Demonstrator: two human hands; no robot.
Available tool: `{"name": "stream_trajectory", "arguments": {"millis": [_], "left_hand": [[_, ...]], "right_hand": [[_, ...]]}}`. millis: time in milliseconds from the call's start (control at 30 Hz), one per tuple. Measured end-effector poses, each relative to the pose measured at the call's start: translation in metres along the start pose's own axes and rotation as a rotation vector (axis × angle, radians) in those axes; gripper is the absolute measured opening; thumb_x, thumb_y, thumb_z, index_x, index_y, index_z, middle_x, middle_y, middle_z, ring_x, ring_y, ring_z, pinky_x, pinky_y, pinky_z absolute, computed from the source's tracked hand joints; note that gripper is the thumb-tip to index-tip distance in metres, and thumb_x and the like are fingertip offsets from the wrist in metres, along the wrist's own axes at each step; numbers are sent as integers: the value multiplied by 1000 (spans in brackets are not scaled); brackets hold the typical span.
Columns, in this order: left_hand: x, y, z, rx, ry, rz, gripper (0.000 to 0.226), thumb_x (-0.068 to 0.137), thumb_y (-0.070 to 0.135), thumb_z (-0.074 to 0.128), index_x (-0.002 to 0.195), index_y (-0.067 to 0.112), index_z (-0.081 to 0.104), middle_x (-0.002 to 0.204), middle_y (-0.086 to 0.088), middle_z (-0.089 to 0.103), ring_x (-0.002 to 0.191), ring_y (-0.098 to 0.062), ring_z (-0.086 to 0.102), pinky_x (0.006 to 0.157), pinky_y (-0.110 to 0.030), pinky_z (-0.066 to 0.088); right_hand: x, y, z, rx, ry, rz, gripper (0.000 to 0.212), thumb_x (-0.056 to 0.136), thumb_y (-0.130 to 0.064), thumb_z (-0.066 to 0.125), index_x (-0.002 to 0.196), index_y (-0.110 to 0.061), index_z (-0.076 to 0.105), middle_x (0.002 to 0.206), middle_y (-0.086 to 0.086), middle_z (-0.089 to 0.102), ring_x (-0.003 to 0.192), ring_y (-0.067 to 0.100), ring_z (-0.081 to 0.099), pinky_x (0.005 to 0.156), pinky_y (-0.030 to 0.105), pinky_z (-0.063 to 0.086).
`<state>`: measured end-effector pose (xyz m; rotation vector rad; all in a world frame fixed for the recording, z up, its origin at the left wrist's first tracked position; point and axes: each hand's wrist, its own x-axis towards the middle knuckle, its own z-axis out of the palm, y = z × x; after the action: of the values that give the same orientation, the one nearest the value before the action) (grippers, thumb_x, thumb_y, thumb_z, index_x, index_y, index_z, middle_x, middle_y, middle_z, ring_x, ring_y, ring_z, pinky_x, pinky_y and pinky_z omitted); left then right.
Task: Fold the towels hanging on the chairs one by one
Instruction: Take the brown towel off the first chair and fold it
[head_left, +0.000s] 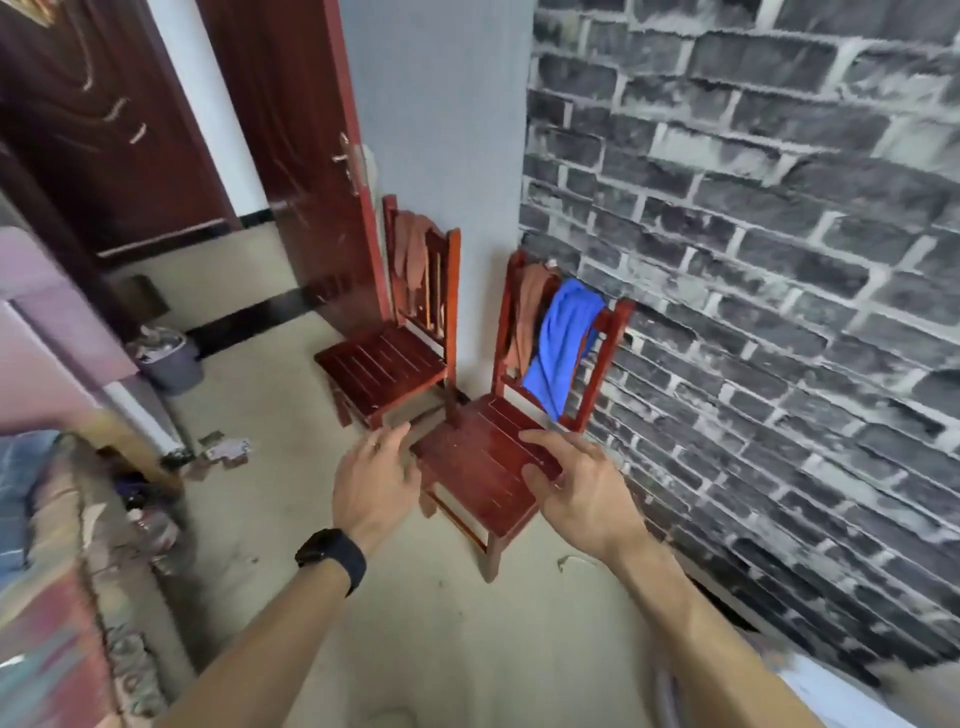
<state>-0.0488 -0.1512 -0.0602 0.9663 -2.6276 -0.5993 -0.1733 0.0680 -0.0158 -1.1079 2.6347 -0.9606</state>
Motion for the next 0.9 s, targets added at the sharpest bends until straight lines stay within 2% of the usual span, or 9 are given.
{"name": "stream_trajectory", "arguments": {"millis": [100, 167, 267, 433, 533, 633, 700, 767, 900], "left_hand": [[36, -27, -25, 18, 32, -75, 56, 92, 27, 55, 147, 22, 43, 147, -5, 50, 135, -25, 43, 111, -42, 36], [60, -39, -39, 31, 62, -121, 55, 93, 28, 54, 147, 22, 42, 147, -6, 48, 135, -26, 43, 111, -43, 35], [98, -48, -58, 53, 124, -179, 57, 93, 27, 53, 148, 25, 39, 147, -6, 48, 132, -28, 45, 110, -41, 34], [161, -63, -81, 89, 205, -222, 56, 95, 27, 51, 149, 22, 38, 151, -7, 44, 139, -29, 37, 115, -46, 30], [191, -74, -91, 98, 260, -281, 57, 93, 31, 53, 148, 25, 39, 152, -7, 43, 140, -28, 37, 114, -48, 32], [214, -84, -98, 84, 298, -341, 58, 92, 32, 55, 148, 26, 40, 150, -7, 45, 137, -29, 41, 112, -48, 36], [227, -93, -100, 78, 306, -365, 59, 91, 31, 55, 148, 26, 41, 149, -7, 46, 135, -29, 42, 110, -48, 38], [239, -105, -100, 58, 315, -397, 59, 90, 31, 54, 147, 27, 41, 149, -7, 45, 135, -29, 42, 109, -49, 38], [267, -140, -93, 14, 303, -465, 62, 86, 41, 44, 147, 29, 42, 150, -4, 45, 134, -28, 43, 109, -51, 38]], "right_hand": [[54, -26, 10, -28, -14, -106, 39, 91, -28, 65, 130, -33, 63, 129, -7, 63, 119, 16, 55, 103, 18, 31], [90, -36, 19, -33, -41, -161, 39, 91, -26, 65, 130, -32, 63, 128, -7, 64, 117, 16, 56, 102, 16, 29], [146, -43, 33, -23, -91, -222, 38, 93, -31, 60, 131, -36, 59, 127, -9, 63, 118, 22, 56, 104, 25, 35], [235, -56, 41, 18, -125, -322, 38, 95, -32, 60, 133, -36, 59, 127, -9, 60, 119, 18, 54, 95, 25, 40], [285, -65, 45, 26, -177, -369, 40, 97, -37, 57, 136, -38, 55, 128, -10, 59, 118, 22, 55, 101, 34, 46], [327, -74, 54, 40, -208, -407, 41, 98, -38, 56, 139, -38, 54, 140, -10, 54, 124, 23, 53, 108, 41, 44], [353, -79, 64, 32, -214, -421, 41, 99, -39, 55, 140, -39, 52, 143, -11, 52, 134, 18, 45, 113, 37, 38], [376, -86, 77, 16, -225, -444, 40, 99, -40, 54, 139, -39, 53, 142, -12, 53, 135, 15, 44, 111, 32, 34], [417, -100, 111, 38, -263, -454, 38, 98, -40, 56, 137, -40, 55, 140, -13, 55, 132, 15, 47, 110, 33, 36]]}}
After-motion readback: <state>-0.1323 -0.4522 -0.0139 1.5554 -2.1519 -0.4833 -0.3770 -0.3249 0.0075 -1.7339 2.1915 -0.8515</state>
